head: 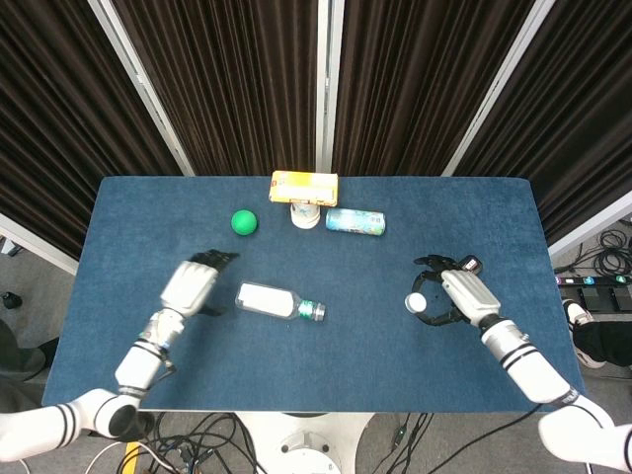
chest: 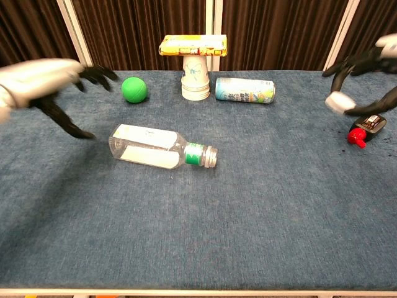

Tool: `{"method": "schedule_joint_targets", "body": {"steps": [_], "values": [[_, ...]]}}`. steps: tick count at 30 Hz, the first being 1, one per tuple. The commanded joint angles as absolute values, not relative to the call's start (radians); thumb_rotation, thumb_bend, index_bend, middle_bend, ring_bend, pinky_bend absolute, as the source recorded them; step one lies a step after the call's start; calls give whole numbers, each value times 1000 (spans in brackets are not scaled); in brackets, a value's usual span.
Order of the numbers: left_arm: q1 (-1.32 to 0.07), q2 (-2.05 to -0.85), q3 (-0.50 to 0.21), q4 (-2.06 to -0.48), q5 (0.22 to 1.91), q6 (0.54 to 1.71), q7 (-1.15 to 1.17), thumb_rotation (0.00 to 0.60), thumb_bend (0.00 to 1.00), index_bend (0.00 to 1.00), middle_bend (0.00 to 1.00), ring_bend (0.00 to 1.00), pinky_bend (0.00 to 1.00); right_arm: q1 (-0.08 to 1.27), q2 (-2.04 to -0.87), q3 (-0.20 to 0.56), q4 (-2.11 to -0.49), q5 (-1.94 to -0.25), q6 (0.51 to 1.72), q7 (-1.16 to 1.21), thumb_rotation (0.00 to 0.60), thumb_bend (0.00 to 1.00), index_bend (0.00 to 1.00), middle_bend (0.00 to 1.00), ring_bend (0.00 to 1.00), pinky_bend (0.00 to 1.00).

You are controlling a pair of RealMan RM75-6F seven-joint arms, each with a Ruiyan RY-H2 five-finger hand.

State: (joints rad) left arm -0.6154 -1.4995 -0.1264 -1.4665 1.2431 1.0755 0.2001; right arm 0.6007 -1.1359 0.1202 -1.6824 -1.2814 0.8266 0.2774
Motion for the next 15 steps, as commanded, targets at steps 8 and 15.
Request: {"method": "schedule_joint_targets", "body": {"steps": [8,15], "values": [[-459,-1396,-103,-1475,1298,1264,60,600,86,135,183,136,234,610,-1428,69,-1391,-1257,832,129,600,185,424,78,0,0],[-412,-1392,-91,-1456,1310,1298,30,600,86,135,175,135,225,587,-1513,56,-1290,-1265,854,123,600,172,273,52,0,0]]}}
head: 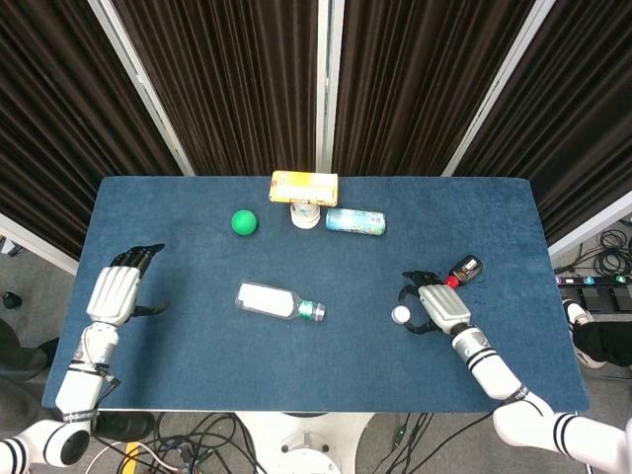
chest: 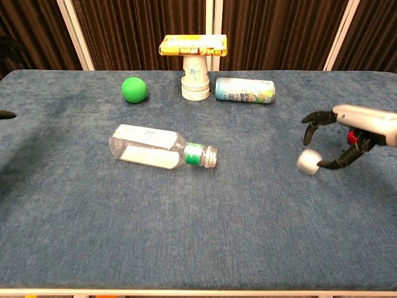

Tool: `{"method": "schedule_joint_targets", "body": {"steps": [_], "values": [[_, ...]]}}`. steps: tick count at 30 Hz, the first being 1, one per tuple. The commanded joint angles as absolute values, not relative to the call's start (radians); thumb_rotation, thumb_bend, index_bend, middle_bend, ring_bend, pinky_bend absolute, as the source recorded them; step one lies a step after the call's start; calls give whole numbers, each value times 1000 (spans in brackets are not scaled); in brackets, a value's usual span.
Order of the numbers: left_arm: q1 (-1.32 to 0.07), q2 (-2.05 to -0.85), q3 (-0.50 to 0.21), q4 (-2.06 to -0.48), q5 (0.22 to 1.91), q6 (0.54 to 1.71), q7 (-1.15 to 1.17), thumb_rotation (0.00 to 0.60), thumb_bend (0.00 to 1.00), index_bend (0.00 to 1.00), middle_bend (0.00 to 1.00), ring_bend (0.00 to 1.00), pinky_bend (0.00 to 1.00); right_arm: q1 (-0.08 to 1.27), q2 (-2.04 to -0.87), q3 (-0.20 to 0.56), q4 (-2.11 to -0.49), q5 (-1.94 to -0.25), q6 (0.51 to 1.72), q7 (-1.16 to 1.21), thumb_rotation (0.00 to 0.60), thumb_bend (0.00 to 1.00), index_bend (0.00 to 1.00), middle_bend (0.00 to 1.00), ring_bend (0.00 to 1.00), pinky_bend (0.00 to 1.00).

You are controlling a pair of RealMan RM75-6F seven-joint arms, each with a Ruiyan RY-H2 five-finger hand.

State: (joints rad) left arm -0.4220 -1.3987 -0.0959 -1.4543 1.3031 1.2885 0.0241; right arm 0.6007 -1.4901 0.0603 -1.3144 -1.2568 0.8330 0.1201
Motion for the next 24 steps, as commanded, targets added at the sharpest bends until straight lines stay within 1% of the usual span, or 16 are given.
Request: {"method": "schedule_joint_targets", "body": {"steps": [1,4,6,8,9,12,15,18,24], "values": [[-408,-1388,-92,-1458,1310,1301,33,600,86,135,175,130,220,582,-1514,57,-1288,-1269,865,128,600,171,242,50,0,0],[-392,-1359,-93,-1476,1305,1314,54,600,86,135,175,117,208,560,-1477,64,-1322,-1298,915,156,600,171,149,40,0,0],[-372,-1330,-89,-1486,1311,1338,68,600,86,135,174,116,204,532,-1420,76,-1360,-1334,1000,163,600,171,119,36,0,0],[-346,-1304,-84,-1492,1311,1366,74,600,86,135,175,116,202,498,-1362,89,-1392,-1365,1098,154,600,171,115,34,0,0],[-327,-1288,-81,-1496,1311,1387,72,600,86,135,175,116,199,469,-1326,94,-1412,-1385,1168,138,600,171,110,32,0,0],[-276,-1243,-63,-1514,1319,1429,43,600,86,135,175,116,173,394,-1234,87,-1480,-1425,1305,131,600,171,86,20,0,0],[-226,-1223,-50,-1530,1323,1476,25,600,86,135,175,116,157,319,-1158,77,-1541,-1435,1401,161,600,173,78,12,0,0],[-183,-1227,-38,-1527,1329,1526,47,600,86,135,175,116,153,252,-1109,65,-1576,-1431,1475,154,600,181,77,10,0,0],[-125,-1207,-1,-1586,1348,1554,83,600,86,135,175,116,149,168,-1055,38,-1637,-1423,1529,133,600,191,77,4,0,0]]}}
